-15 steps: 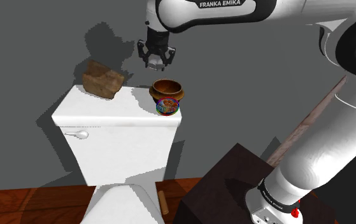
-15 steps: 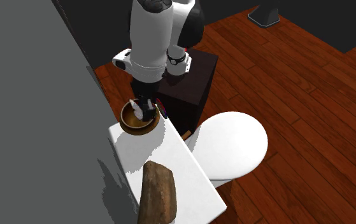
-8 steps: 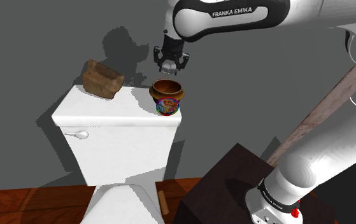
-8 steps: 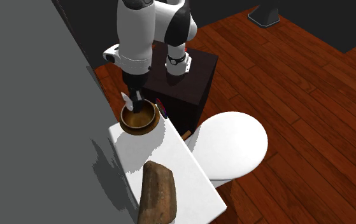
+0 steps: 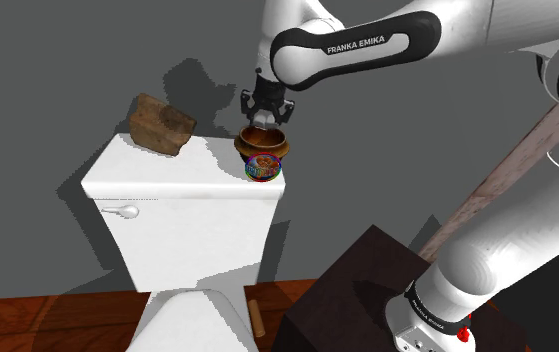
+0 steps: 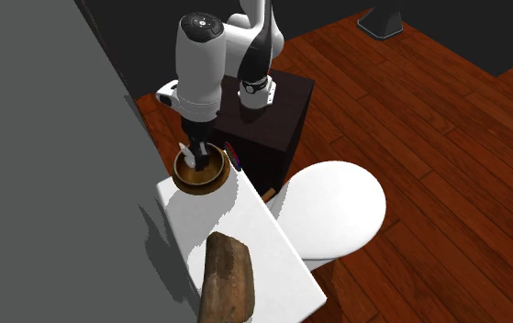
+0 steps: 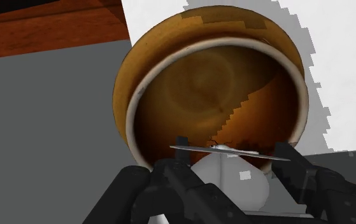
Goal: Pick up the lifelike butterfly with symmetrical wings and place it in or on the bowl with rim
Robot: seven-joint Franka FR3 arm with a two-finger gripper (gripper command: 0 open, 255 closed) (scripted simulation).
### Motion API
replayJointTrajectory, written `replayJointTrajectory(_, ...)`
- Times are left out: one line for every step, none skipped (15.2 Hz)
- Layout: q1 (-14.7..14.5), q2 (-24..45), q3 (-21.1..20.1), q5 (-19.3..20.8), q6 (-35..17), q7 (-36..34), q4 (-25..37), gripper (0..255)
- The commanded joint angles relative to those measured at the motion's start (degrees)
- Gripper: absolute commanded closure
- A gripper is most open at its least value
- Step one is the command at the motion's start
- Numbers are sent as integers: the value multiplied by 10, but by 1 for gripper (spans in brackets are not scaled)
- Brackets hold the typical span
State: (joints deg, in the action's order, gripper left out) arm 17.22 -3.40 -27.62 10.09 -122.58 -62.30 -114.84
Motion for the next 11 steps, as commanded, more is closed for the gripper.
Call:
replayJointTrajectory(0, 2, 0, 2, -10, -3, -9, 255)
replayJointTrajectory(0, 2, 0, 2, -10, -3, -9, 255)
replayJointTrajectory(0, 2, 0, 2, -10, -3, -9, 255)
replayJointTrajectory(0, 2, 0, 2, -10, -3, -9, 255)
replayJointTrajectory(0, 2, 0, 2, -10, -3, -9, 255)
replayJointTrajectory(0, 2, 0, 2, -10, -3, -9, 255)
replayJointTrajectory(0, 2, 0, 2, -10, -3, -9, 255)
replayJointTrajectory(0, 2, 0, 2, -10, -3, -9, 255)
replayJointTrajectory(0, 2, 0, 2, -10, -3, -9, 255)
replayJointTrajectory(0, 2, 0, 2, -10, -3, -9, 0)
replayJointTrajectory(0, 2, 0, 2, -10, -3, -9, 0)
